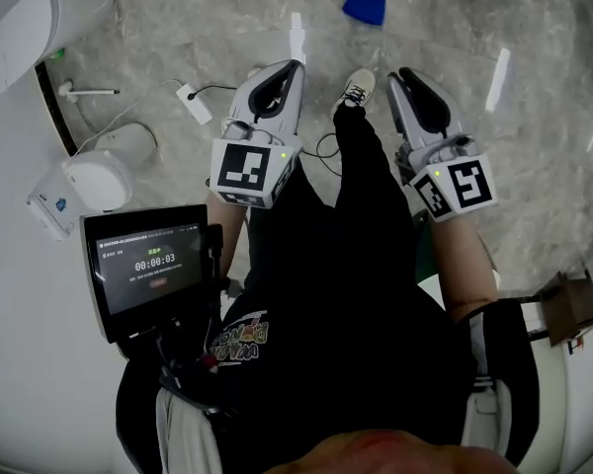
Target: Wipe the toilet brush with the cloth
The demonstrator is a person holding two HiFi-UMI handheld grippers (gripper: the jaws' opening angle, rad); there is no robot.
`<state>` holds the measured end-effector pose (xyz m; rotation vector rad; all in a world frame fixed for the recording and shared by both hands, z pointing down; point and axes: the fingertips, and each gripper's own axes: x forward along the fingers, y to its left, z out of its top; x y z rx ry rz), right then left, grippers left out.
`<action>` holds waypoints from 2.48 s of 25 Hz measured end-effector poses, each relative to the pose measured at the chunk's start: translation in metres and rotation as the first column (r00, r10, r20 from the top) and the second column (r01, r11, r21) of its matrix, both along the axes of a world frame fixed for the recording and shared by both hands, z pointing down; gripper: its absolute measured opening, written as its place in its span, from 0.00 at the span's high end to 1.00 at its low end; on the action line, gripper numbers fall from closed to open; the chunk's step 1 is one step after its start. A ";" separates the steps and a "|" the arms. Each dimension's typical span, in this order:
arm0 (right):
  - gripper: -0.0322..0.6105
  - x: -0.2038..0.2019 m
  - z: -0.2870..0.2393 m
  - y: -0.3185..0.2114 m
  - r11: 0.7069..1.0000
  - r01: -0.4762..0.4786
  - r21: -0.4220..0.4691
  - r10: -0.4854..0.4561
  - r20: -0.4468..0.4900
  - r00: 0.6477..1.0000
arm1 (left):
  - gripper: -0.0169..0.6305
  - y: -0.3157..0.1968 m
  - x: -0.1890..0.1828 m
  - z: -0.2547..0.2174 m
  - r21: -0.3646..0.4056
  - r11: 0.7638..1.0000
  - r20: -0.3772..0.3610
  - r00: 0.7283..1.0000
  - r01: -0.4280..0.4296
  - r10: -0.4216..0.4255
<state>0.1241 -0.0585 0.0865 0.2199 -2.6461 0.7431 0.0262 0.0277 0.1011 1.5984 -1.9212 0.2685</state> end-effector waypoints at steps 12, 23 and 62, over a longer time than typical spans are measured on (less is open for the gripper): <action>0.76 -0.051 0.167 -0.009 0.968 0.078 0.238 -0.050 -0.122 0.991 | 0.96 -0.031 -0.097 0.092 0.134 0.990 0.338 0.941 -0.045 -0.002; 0.66 -0.091 0.404 -0.033 0.936 0.130 0.328 -0.050 -0.243 0.969 | 0.96 -0.020 -0.152 0.287 0.190 0.967 0.224 0.951 0.171 -0.213; 0.79 -0.080 0.769 -0.094 0.997 -0.046 -0.057 0.004 -0.583 0.813 | 0.96 -0.151 -0.164 0.445 0.372 0.927 0.185 0.973 0.058 -0.135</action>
